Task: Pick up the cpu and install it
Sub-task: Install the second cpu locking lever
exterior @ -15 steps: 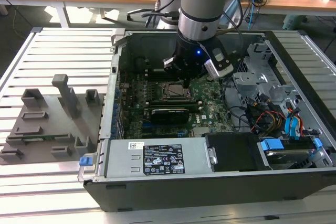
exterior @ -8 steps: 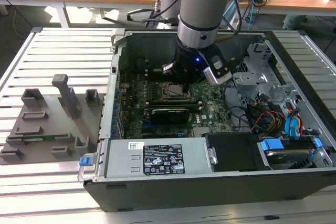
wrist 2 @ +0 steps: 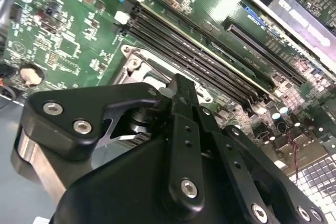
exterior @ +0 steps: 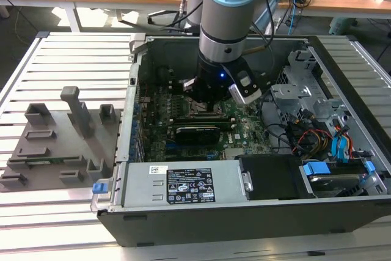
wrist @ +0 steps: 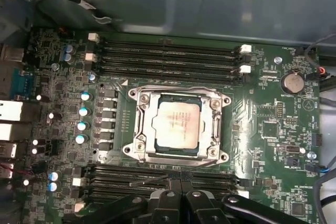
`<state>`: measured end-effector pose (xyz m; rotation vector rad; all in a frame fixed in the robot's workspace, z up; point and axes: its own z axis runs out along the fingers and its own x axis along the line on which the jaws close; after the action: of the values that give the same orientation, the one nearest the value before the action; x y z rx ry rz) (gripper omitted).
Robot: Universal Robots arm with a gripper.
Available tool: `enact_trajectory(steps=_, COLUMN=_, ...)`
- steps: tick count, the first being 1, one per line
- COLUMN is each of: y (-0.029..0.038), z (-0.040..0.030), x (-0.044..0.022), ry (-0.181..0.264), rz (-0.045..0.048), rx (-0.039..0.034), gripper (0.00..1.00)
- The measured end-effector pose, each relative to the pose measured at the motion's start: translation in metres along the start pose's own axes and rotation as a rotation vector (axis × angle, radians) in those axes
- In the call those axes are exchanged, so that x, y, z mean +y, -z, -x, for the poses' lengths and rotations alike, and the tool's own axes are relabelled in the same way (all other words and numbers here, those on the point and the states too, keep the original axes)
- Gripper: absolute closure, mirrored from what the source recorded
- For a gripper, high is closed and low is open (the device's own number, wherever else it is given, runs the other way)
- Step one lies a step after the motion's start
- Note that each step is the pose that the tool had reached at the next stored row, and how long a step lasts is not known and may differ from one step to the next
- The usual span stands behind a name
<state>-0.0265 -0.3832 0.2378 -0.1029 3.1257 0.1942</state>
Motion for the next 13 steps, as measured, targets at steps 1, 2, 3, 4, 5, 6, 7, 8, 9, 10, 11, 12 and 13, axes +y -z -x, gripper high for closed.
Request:
enact_trajectory(steps=1, y=-0.0008, z=-0.001, x=0.0, ry=0.0, rz=0.0002, rx=0.0, gripper=0.89)
enact_trajectory(steps=2, y=-0.002, z=-0.0021, x=-0.0001, ry=0.0, rz=0.0003, rx=0.0001, gripper=0.89)
enact_trajectory(steps=3, y=-0.0036, z=-0.003, x=-0.0003, ry=0.0, rz=0.0005, rx=0.0, gripper=0.89)
enact_trajectory(steps=4, y=-0.0056, z=-0.0037, x=-0.0005, ry=0.0, rz=0.0006, rx=0.0, gripper=0.89)
enact_trajectory(steps=5, y=-0.0078, z=-0.0049, x=-0.0006, ry=0.0, rz=0.0007, rx=0.0, gripper=0.89)
enact_trajectory(steps=6, y=-0.01, z=-0.0068, x=-0.0008, ry=0.0, rz=0.0006, rx=0.0001, gripper=0.89)
enact_trajectory(steps=7, y=-0.0119, z=-0.0079, x=-0.001, ry=0.0, rz=0.0006, rx=0.0001, gripper=0.89)
enact_trajectory(steps=8, y=-0.0129, z=-0.0085, x=-0.0011, ry=0.0, rz=0.0006, rx=0.0, gripper=0.89)
enact_trajectory(steps=9, y=-0.0139, z=-0.0093, x=-0.0012, ry=0.0, rz=0.0006, rx=0.0, gripper=0.89)
enact_trajectory(steps=10, y=-0.0154, z=-0.0109, x=-0.0012, ry=0.0, rz=0.0008, rx=0.0, gripper=0.89)
enact_trajectory(steps=11, y=-0.0172, z=-0.0139, x=-0.0012, ry=0.0, rz=0.0013, rx=0.0, gripper=0.89)
enact_trajectory(steps=12, y=-0.018, z=-0.0155, x=-0.0013, ry=0.0, rz=0.0015, rx=0.0, gripper=0.89)
enact_trajectory(steps=13, y=-0.019, z=-0.0173, x=-0.0012, ry=0.0, rz=0.0016, rx=0.0, gripper=0.89)
